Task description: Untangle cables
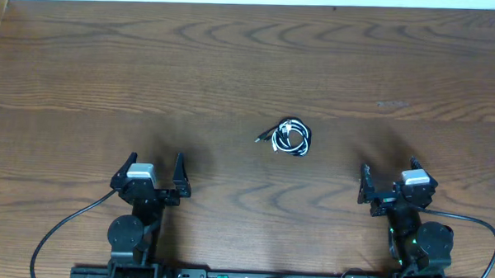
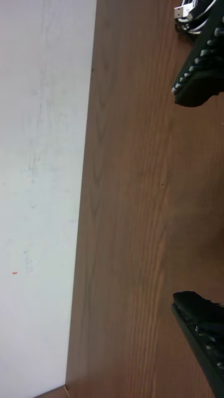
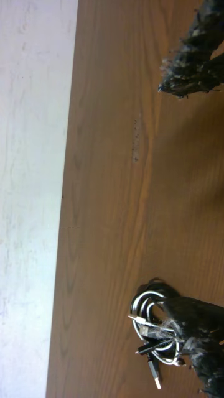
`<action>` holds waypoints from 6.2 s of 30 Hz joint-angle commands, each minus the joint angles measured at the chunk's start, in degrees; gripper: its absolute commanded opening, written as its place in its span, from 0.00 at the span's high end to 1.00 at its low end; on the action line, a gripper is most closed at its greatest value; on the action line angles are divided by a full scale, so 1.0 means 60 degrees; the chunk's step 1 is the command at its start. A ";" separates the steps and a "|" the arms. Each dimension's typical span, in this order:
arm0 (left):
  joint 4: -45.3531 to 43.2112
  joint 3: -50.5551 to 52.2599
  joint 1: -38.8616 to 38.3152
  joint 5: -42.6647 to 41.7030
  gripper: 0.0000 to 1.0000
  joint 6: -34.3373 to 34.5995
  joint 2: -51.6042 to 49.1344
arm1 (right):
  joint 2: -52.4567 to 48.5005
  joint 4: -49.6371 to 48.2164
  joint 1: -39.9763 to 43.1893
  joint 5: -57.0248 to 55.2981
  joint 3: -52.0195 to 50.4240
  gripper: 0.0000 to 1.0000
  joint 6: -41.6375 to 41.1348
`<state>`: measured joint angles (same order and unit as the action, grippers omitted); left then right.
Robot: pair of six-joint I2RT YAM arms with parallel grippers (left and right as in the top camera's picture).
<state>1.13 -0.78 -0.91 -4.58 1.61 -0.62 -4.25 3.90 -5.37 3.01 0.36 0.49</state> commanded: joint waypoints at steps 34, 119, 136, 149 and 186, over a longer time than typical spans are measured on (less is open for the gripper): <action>0.0419 0.0084 0.0040 -0.0157 0.00 -0.0051 0.0066 | 0.0018 0.0036 0.0011 -0.0007 -0.0007 0.01 0.0073; 0.8437 -0.9799 -0.0925 -0.1359 0.00 0.0317 -1.0757 | -1.1213 0.6830 0.0004 0.1916 0.9154 0.01 0.0280; 0.4503 -0.9799 -0.2251 -0.1639 0.00 0.0856 -1.3154 | -1.1974 0.4790 -0.2014 0.1712 0.9154 0.12 -0.2076; 0.2470 -0.9799 -0.3574 -0.2164 0.00 0.1067 -1.6036 | -1.4812 0.3792 -0.2845 0.1417 0.9154 0.26 -0.4244; 0.3060 -0.9785 -0.4426 -0.2127 0.17 0.1213 -1.7063 | -1.6349 0.5136 -0.3311 0.0998 0.9151 0.99 -0.4965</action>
<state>18.98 -58.67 -27.49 -16.86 9.02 -102.02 -101.58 31.86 -24.69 12.58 55.33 -30.59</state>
